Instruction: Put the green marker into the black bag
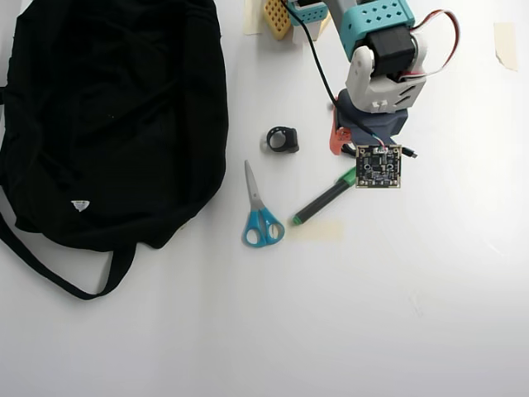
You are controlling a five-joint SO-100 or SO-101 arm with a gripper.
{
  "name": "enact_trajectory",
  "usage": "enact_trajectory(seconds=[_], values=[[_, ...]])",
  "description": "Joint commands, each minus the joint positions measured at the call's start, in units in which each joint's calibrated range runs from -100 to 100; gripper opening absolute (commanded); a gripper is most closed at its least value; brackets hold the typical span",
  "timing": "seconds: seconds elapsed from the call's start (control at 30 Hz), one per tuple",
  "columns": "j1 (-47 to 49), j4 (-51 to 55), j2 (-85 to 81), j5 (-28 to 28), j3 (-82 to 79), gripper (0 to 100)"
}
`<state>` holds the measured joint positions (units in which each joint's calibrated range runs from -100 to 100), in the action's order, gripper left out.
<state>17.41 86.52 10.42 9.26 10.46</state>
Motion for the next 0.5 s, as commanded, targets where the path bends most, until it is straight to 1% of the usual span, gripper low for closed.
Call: enact_trajectory(seconds=[0.0,0.17,0.33,0.4,0.47], values=[[-0.5,-1.3,-0.1,0.6,2.0,15],[-0.5,-2.4,0.0,2.0,2.0,15],[-1.0,-3.1,0.0,8.0,1.9,16],[-0.6,-3.1,0.0,9.7,1.9,18],[-0.4,-3.0,0.0,11.7,1.3,23]])
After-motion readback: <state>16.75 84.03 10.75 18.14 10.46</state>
